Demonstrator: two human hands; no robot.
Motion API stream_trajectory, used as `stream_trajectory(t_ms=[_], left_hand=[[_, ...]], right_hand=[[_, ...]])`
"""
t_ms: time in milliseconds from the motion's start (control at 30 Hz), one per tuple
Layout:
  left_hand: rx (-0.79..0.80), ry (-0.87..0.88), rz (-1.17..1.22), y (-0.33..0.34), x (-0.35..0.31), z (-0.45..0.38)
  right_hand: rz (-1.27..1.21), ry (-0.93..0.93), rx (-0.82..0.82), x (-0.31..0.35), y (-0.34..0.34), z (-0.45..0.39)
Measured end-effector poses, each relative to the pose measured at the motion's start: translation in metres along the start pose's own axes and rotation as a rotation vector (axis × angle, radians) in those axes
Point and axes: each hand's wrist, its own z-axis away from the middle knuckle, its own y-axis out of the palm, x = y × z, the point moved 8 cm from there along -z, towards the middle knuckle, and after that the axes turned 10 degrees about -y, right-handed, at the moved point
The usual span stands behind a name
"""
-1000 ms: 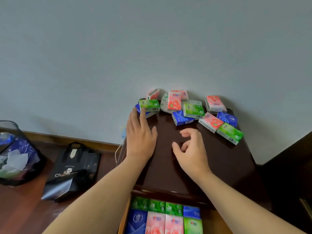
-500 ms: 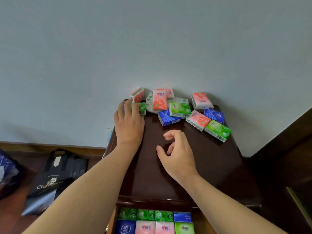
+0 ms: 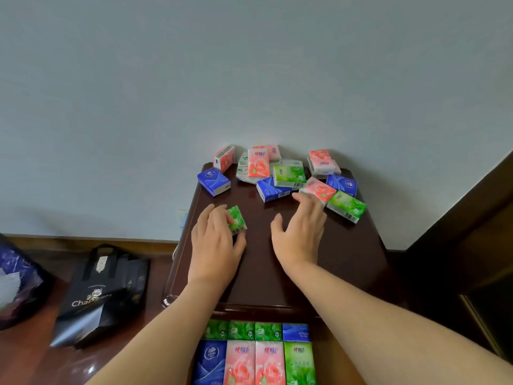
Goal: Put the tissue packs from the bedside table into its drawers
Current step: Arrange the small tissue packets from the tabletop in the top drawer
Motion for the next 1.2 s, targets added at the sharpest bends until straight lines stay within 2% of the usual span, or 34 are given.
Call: stream_trajectory(t_ms=[100,300,500,700,833,1000,1067,1133,1200], left_hand=[[-0.035,-0.035,-0.036,0.0,0.004,-0.001],[-0.075,0.006,-0.035,0.002,0.004,-0.001],[-0.068,0.024,-0.048,0.004,0.004,-0.002],[-0.059,0.015,-0.068,0.005,0.004,-0.003],[-0.046,0.007,-0.067,0.007,0.007,-0.004],[-0.071,0.014,-0.006,0.005,0.007,-0.003],[-0.083,0.027,0.004,0.005,0.007,-0.002],[-0.078,0.031,0.01,0.005,0.006,-0.002],[-0.055,0.023,-0.005,0.005,0.004,-0.003]], right_hand=[[0.099,-0.032,0.034,-0.003,0.01,-0.024],[0.286,-0.311,0.129,0.013,0.035,-0.063],[0.492,-0.277,0.129,0.009,0.047,-0.075],[0.491,-0.305,0.047,0.012,0.043,-0.075],[0.348,-0.38,0.005,0.019,0.035,-0.072],[-0.079,-0.489,-0.002,0.025,0.004,-0.038],[-0.232,-0.473,0.003,0.015,-0.014,-0.013],[-0.432,-0.262,0.028,-0.004,-0.032,0.011],[-0.623,0.088,0.001,-0.028,-0.049,0.036]])
